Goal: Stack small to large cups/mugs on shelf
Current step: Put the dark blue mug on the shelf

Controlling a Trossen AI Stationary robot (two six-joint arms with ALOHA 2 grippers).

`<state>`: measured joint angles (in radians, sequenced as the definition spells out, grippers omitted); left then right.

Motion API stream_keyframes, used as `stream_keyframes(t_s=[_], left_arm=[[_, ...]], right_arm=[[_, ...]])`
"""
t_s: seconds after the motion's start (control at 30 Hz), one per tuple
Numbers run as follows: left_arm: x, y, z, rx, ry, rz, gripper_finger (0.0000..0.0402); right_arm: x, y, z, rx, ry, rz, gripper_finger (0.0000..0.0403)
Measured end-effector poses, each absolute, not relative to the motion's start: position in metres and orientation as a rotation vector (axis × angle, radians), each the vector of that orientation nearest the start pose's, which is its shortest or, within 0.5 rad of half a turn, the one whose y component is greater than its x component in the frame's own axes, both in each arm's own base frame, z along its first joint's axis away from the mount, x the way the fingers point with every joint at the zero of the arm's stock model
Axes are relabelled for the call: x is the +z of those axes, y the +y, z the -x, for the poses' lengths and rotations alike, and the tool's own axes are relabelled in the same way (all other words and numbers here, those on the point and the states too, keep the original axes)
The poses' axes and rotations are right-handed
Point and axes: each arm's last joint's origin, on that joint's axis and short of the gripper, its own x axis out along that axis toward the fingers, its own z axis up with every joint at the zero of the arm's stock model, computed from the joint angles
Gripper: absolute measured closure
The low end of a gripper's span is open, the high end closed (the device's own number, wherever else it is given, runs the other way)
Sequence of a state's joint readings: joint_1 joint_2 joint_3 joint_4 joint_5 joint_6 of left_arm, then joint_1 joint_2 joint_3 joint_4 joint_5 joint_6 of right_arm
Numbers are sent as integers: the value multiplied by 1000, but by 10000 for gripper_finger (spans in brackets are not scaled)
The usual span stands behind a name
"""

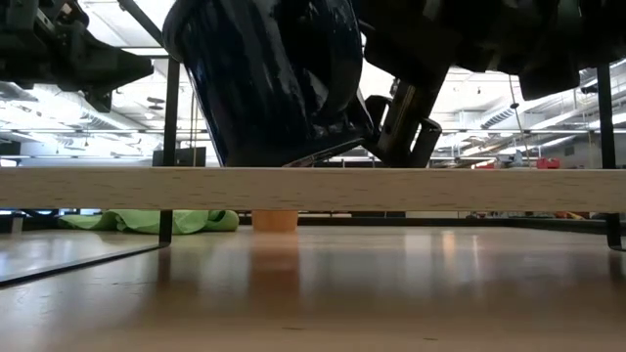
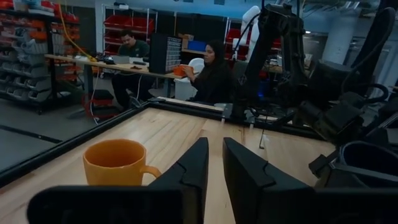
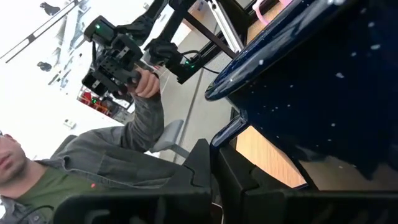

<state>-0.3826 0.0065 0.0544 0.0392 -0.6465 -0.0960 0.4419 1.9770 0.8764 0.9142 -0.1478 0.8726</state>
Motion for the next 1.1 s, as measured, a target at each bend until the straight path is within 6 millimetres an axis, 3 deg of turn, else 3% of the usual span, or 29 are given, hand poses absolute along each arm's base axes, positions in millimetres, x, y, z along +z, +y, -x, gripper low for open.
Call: stream_keyframes(t_s=[0.2,0.57,1.1], left_arm=[[181,-18,-89,238,-61,169,344],[182,-18,-89,238,-64,171,331],[182,-17,-89,238,-64,171,329]], right_arm=[[137,168,-345,465,432,-816,394],[136,164,-347,426,427,-835,337],[134,164,-346,417,474,-901,329]])
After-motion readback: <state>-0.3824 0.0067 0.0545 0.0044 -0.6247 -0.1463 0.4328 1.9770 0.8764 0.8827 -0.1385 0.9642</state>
